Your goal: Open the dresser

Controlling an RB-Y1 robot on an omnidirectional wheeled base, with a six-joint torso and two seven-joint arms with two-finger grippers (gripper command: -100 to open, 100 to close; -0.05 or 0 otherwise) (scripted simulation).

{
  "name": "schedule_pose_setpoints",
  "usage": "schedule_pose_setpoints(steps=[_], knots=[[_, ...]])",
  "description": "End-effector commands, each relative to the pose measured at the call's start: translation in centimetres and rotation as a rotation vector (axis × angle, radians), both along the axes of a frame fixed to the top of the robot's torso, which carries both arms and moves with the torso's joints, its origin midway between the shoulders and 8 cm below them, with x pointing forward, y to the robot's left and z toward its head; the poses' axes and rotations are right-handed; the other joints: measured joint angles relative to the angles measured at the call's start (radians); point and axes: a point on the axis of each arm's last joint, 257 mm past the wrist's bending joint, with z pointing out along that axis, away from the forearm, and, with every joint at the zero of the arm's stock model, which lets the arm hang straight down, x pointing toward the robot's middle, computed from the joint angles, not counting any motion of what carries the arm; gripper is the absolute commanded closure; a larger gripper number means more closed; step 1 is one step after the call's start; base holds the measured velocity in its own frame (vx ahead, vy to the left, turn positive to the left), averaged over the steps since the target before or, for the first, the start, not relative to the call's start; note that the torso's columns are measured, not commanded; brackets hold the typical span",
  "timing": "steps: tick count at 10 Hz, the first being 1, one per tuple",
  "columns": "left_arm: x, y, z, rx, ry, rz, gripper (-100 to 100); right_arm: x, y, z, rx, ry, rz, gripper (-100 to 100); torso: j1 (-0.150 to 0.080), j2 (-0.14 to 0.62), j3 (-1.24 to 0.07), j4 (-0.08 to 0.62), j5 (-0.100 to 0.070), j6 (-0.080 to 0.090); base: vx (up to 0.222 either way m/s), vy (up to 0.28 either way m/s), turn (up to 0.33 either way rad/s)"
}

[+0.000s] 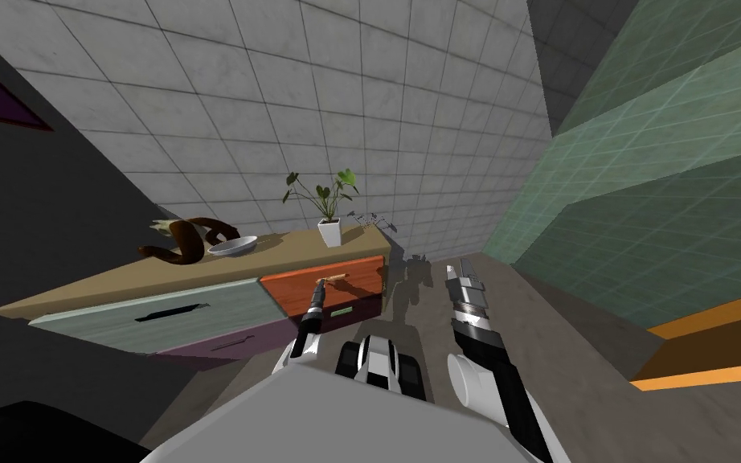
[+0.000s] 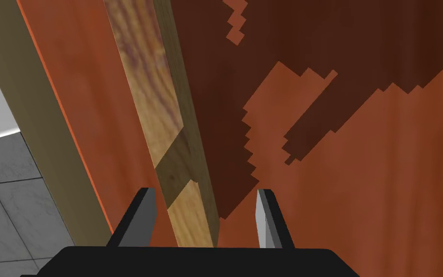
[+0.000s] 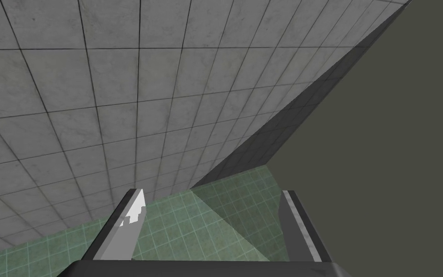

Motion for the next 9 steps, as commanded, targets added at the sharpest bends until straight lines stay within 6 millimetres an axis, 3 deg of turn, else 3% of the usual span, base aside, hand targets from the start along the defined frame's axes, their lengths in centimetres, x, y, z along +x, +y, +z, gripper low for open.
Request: schedule_pose_setpoints(steps=[1,2,3,5,7,9], knots=[[2.4,-1.1,0.6,-0.001,-0.031,-0.053,100,0.0,0.0,0.0,0.000,0.000,0.000,0,0.002,-0.004,-0.001,-0.002,0.001,-0.001,-0.053,-0.096,0.185],[2.1,-1.2,-0.6,-0.009,-0.006,-0.052,100,0.0,0.0,0.0,0.000,0.000,0.000,0,0.000,-0.004,-0.002,-0.001,0.000,0.001,-0.023,-0.050,0.022],[3.6,-1.8,0.2,-0.001,-0.036,-0.097,100,0.0,0.0,0.0,0.000,0.000,0.000,0,-0.001,-0.004,-0.002,0.000,0.000,0.003,-0.034,-0.068,0.254],[4.0,-2.2,-1.1,-0.015,-0.011,-0.102,100,0.0,0.0,0.0,0.000,0.000,0.000,0,-0.002,-0.001,-0.001,0.000,-0.001,0.001,-0.019,-0.061,0.064],[6.1,-3.0,0.5,-0.004,-0.053,-0.151,100,0.0,0.0,0.0,0.000,0.000,0.000,0,0.000,0.000,0.000,0.000,0.000,-0.001,-0.040,-0.068,0.215],[5.9,-3.2,-1.4,-0.018,-0.015,-0.150,100,0.0,0.0,0.0,0.000,0.000,0.000,0,0.001,-0.001,-0.001,0.000,0.000,0.000,-0.014,-0.020,-0.021]])
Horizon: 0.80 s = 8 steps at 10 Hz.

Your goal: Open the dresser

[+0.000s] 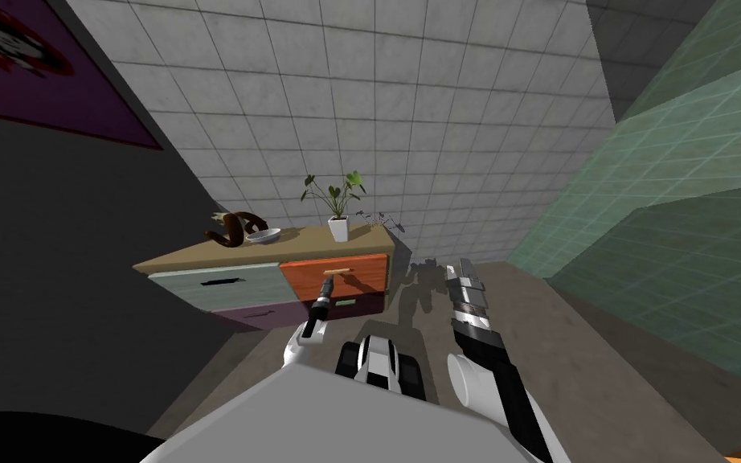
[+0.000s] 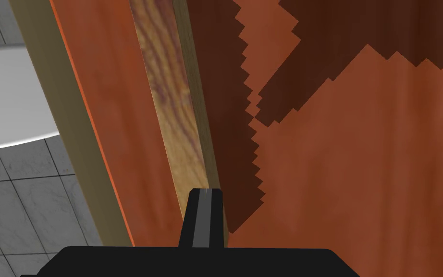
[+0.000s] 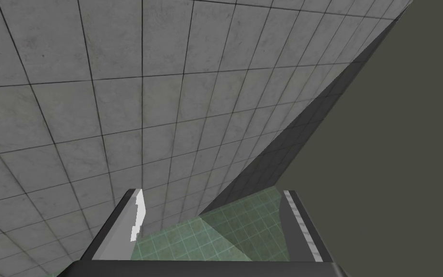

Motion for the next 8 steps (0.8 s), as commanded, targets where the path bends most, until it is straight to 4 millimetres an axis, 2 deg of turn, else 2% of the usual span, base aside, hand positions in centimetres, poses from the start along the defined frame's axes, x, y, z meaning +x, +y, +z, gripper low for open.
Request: schedule_pose_setpoints(steps=[1,2,3,4,5,7,8], knots=[[1.6,-0.7,0.1,0.006,-0.011,-0.044,100,0.0,0.0,0.0,0.000,0.000,0.000,0,0.001,-0.001,-0.001,0.000,0.000,0.000,-0.033,-0.050,0.252],[2.4,-1.1,0.2,0.001,-0.011,-0.051,100,0.0,0.0,0.0,0.000,0.000,0.000,0,-0.002,0.000,0.000,0.000,-0.001,-0.001,-0.033,-0.065,0.195],[1.9,-1.1,-1.5,-0.007,0.024,-0.048,100,0.0,0.0,0.0,0.000,0.000,0.000,0,-0.003,0.000,0.000,0.000,-0.001,0.000,-0.016,-0.039,-0.002],[3.5,-1.6,0.1,0.005,-0.012,-0.090,100,0.0,0.0,0.0,0.000,0.000,0.000,0,-0.001,0.000,0.000,0.000,0.000,0.000,-0.040,-0.066,0.248],[4.0,-1.8,0.3,0.004,-0.016,-0.095,100,0.0,0.0,0.0,0.000,0.000,0.000,0,-0.002,0.001,0.000,0.000,-0.001,-0.001,-0.061,-0.073,0.171],[3.6,-1.7,-1.5,-0.005,0.022,-0.091,100,0.0,0.0,0.0,0.000,0.000,0.000,0,0.000,0.000,0.000,0.000,0.000,0.000,-0.020,-0.024,-0.024],[5.1,-2.1,0.2,0.008,-0.013,-0.132,100,0.0,0.0,0.0,0.000,0.000,0.000,0,0.001,-0.002,-0.001,-0.001,0.000,-0.001,-0.040,-0.052,0.241]])
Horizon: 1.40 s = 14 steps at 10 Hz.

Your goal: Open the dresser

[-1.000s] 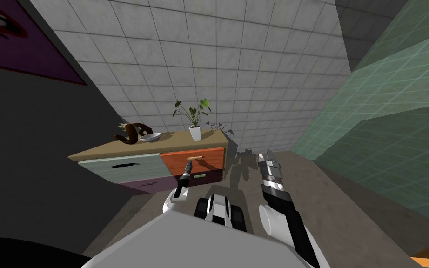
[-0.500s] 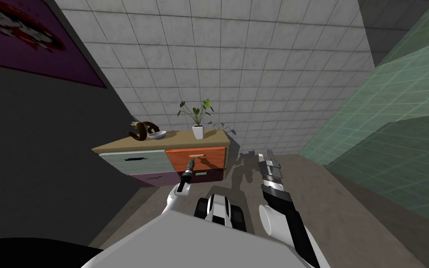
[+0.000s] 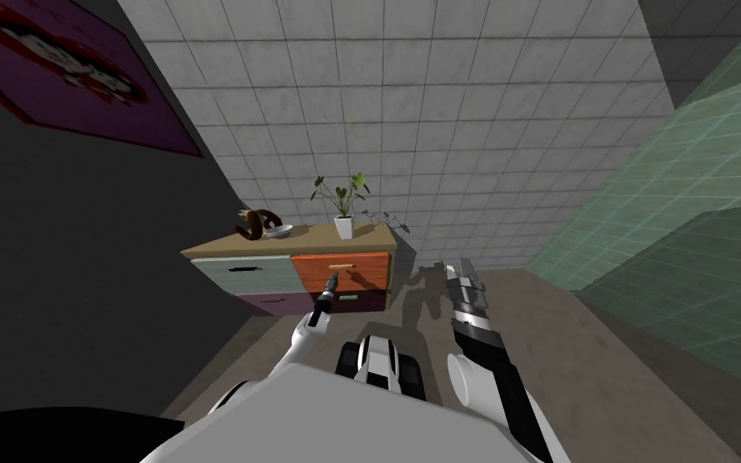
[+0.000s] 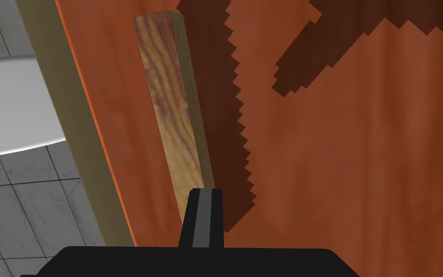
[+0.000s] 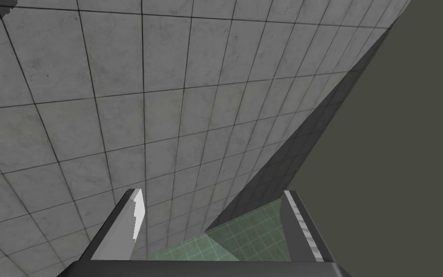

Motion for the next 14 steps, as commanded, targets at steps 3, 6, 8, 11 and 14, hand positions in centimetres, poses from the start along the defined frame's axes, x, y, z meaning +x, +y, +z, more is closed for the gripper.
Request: schedule_pose_setpoints(steps=[3,6,8,11,14], knots=[[2.8,-0.8,1.3,0.014,-0.022,-0.079,100,0.0,0.0,0.0,0.000,0.000,0.000,0,-0.002,0.002,0.001,0.001,-0.001,0.001,-0.039,-0.054,0.140],[2.9,-0.9,-0.1,0.006,0.013,-0.078,100,0.0,0.0,0.0,0.000,0.000,0.000,0,-0.002,0.001,0.001,0.000,0.000,0.000,-0.028,-0.037,0.055],[4.7,-1.2,1.3,0.014,-0.006,-0.116,100,0.0,0.0,0.0,0.000,0.000,0.000,0,-0.003,0.002,0.001,0.001,-0.001,-0.001,-0.040,-0.059,0.230],[5.9,-1.2,1.6,0.019,0.003,-0.146,100,0.0,0.0,0.0,0.000,0.000,0.000,0,-0.002,0.003,0.002,0.001,-0.001,-0.001,-0.052,-0.050,0.137],[7.3,-1.1,2.8,0.027,-0.005,-0.176,100,0.0,0.0,0.0,0.000,0.000,0.000,0,-0.003,0.002,0.001,0.001,-0.001,0.000,-0.046,-0.044,0.121]])
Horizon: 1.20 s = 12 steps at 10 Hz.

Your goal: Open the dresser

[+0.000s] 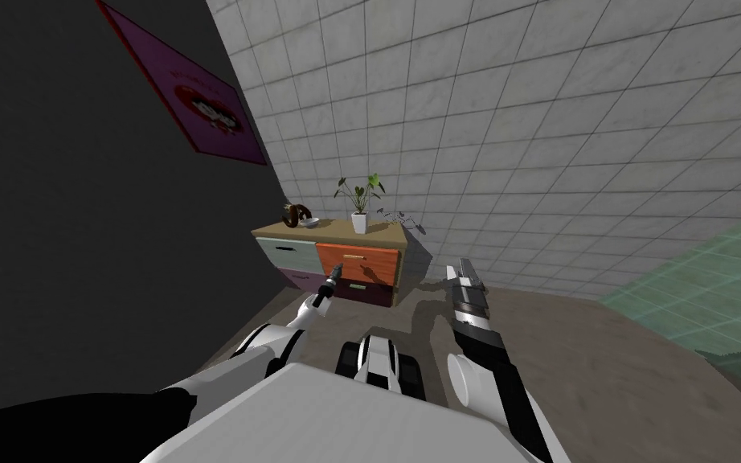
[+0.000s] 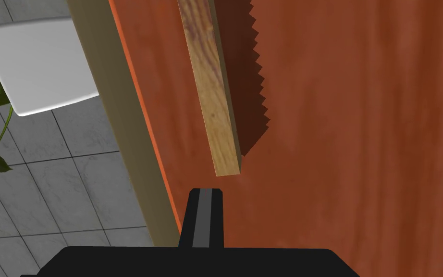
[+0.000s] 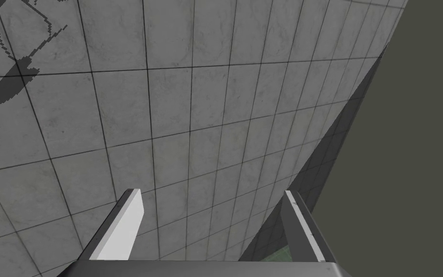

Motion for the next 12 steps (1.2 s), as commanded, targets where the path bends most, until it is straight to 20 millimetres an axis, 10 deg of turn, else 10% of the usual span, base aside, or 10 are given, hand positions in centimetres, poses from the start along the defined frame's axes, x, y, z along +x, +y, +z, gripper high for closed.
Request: schedule_pose_setpoints(steps=[1,3,4,10,11,12], knots=[[0.5,0.2,-0.4,-0.003,0.023,-0.010,100,0.0,0.0,0.0,0.000,0.000,0.000,0,0.000,0.000,0.000,0.000,0.000,0.000,-0.031,-0.026,-0.003],[0.5,0.1,-0.3,-0.003,0.019,-0.010,100,0.0,0.0,0.0,0.000,0.000,0.000,0,0.002,-0.001,0.000,0.000,0.001,0.000,-0.007,-0.005,0.001],[0.7,0.4,-0.2,-0.005,0.025,-0.002,-100,0.0,0.0,0.0,0.000,0.000,0.000,0,0.002,-0.001,-0.001,0.000,0.000,0.000,0.091,-0.005,-0.028],[1.0,0.5,-0.1,-0.007,0.028,0.005,-100,0.0,0.0,0.0,0.000,0.000,0.000,0,0.001,0.007,0.004,0.002,0.000,0.000,0.087,-0.013,-0.010],[1.0,0.5,-0.1,-0.007,0.028,0.005,100,0.0,0.0,0.0,0.000,0.000,0.000,0,0.001,0.004,0.003,0.001,0.000,0.000,0.000,0.000,0.000],[1.3,-0.7,0.0,-0.001,0.026,0.009,100,0.0,0.0,0.0,0.000,0.000,0.000,0,0.001,0.001,0.001,0.000,0.000,0.000,-0.084,0.048,-0.002]])
